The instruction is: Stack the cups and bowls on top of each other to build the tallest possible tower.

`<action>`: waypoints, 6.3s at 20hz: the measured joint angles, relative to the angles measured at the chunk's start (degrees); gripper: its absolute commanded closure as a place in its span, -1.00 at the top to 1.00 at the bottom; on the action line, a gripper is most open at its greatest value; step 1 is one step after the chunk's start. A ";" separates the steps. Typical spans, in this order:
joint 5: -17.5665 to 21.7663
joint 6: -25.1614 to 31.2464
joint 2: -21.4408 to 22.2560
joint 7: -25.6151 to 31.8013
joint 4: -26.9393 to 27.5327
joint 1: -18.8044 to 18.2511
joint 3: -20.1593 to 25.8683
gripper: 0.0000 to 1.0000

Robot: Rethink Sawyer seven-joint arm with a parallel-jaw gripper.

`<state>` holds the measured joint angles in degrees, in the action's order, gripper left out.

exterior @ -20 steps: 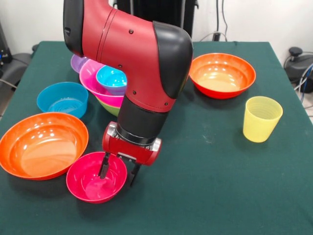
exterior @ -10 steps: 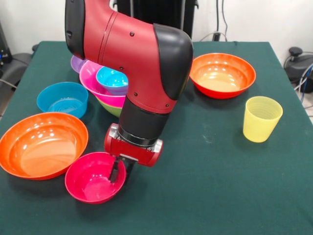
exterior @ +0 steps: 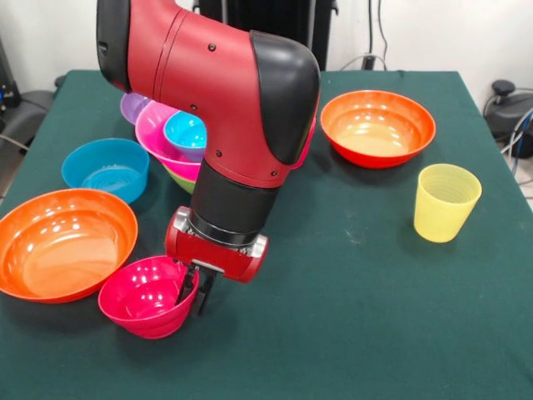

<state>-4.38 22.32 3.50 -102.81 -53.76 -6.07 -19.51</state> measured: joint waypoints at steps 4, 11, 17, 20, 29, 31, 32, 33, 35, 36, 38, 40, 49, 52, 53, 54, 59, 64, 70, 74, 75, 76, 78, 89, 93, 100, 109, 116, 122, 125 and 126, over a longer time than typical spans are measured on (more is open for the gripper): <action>0.01 0.00 0.02 0.00 -0.01 -0.03 0.05 -1.00; 0.01 0.01 0.51 0.00 -0.13 -0.21 0.59 -1.00; 0.01 0.01 0.49 0.00 -0.12 -0.24 1.32 -1.00; 0.00 0.00 0.49 0.00 -0.11 -0.24 1.62 -1.00; 0.00 0.01 0.83 0.00 -0.12 -0.22 2.39 -1.00; 0.00 0.02 1.31 0.00 -0.22 -0.11 2.70 -1.00; 0.00 0.06 1.54 0.00 -0.32 -0.06 2.79 -1.00; -0.01 0.18 1.87 0.00 -0.49 -0.01 2.88 -1.00; -0.04 0.62 2.62 0.00 -0.85 0.12 3.05 -1.00; -0.09 0.89 2.85 0.00 -0.89 0.14 3.07 -1.00; -0.19 1.43 3.28 0.00 -0.92 0.18 3.09 -1.00; -0.51 2.99 4.02 0.00 -0.92 0.18 3.09 -1.00; -1.11 10.06 7.82 0.00 -1.51 0.18 3.09 -1.00; -1.11 11.24 9.21 0.00 -2.19 0.18 3.09 -1.00; -1.11 12.21 11.01 0.00 -3.30 0.18 3.08 -1.00; -1.11 12.38 11.35 0.00 -3.50 0.18 3.08 -1.00; -1.08 14.32 15.07 0.00 -5.56 0.20 2.89 -1.00; -1.03 17.38 18.32 0.00 -6.54 0.97 0.93 -1.00; -1.02 20.24 20.40 0.00 -7.07 2.63 -1.67 -1.00; -1.04 22.23 21.60 0.00 -7.80 4.61 -4.16 -1.00; -1.03 23.29 22.08 0.00 -8.32 5.68 -5.47 -1.00; -1.04 23.82 22.39 0.00 -8.66 6.28 -6.08 -1.00; -1.04 24.57 22.84 0.00 -9.16 7.15 -6.95 -1.00; -1.05 26.00 23.98 0.00 -11.33 10.21 -10.97 -1.00; -1.07 25.99 23.92 0.00 -11.86 10.19 -11.78 -1.00; -1.07 25.99 23.97 0.00 -14.11 10.10 -12.02 -1.00; -1.08 25.95 24.01 0.00 -18.62 10.06 -12.01 -1.00; -1.08 24.89 24.03 0.00 -21.57 9.91 -12.01 -1.00; -1.08 23.79 23.99 0.00 -22.36 9.89 -12.00 -1.00; -1.09 23.36 23.97 0.00 -22.36 9.89 -12.00 -1.00; -1.09 23.24 23.97 0.00 -22.36 9.89 -12.00 -1.00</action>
<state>-5.47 45.56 27.48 -102.81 -76.12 3.82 -31.51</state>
